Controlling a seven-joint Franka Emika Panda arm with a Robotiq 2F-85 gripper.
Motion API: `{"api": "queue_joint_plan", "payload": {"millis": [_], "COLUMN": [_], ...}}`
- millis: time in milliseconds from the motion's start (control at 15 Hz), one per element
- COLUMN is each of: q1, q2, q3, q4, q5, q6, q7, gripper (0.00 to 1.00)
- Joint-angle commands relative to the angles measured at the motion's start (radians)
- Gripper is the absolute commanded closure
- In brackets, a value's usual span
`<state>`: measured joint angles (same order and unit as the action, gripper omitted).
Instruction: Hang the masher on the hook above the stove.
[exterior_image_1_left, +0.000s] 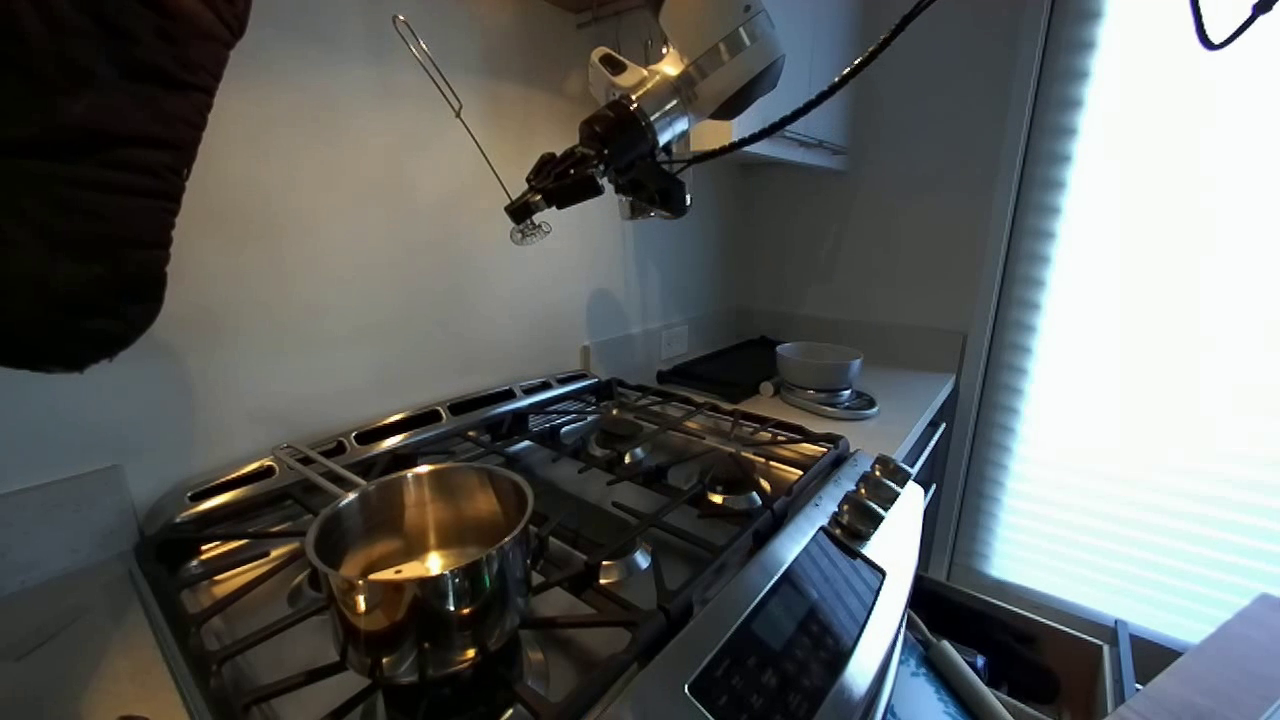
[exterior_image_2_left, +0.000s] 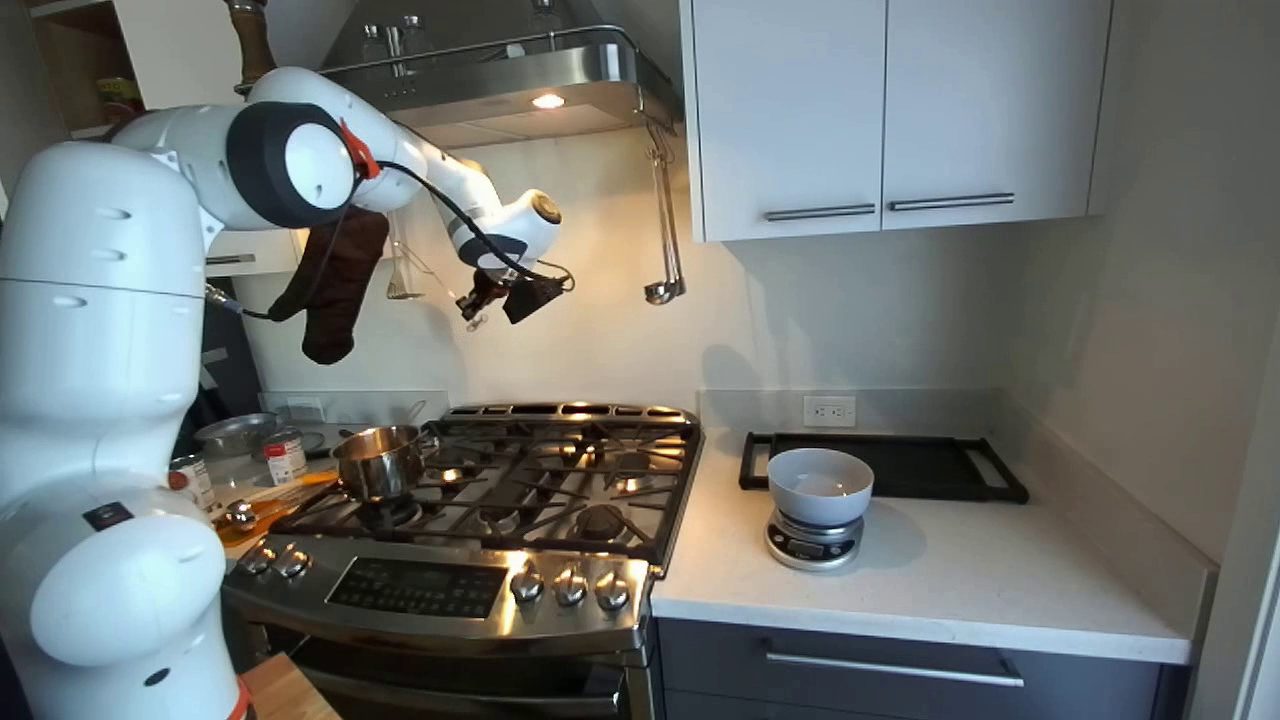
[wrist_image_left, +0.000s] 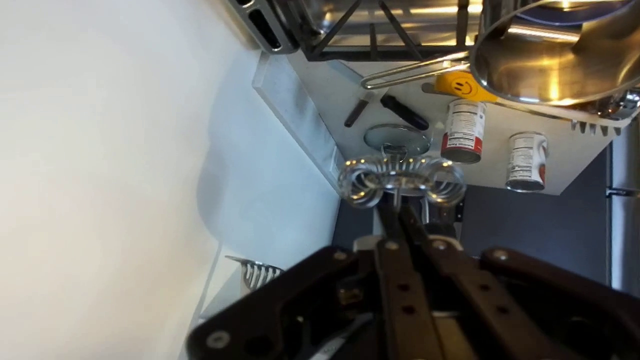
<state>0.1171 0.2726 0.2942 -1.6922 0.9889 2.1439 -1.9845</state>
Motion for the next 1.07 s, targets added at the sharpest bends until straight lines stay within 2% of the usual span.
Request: {"api": "queue_joint_plan", "payload": {"millis": [0, 333, 800, 1000], "q1": [0.014, 0.033, 0.14, 0.19], "q2": [0.079, 0.21, 0.404, 0.451], "q3": [-0.027, -0.008, 0.037, 0.038], "q4": [0.162, 0.412, 0.698, 0.766], "q5": [-0.037, -0.017, -0.024, -0.013], "q6": [-0.054, -0.077, -0.05, 0.014], "q7": [-0.078, -0.079, -0.034, 0.022], "gripper": [0.99, 0.99, 0.99, 0.99]}}
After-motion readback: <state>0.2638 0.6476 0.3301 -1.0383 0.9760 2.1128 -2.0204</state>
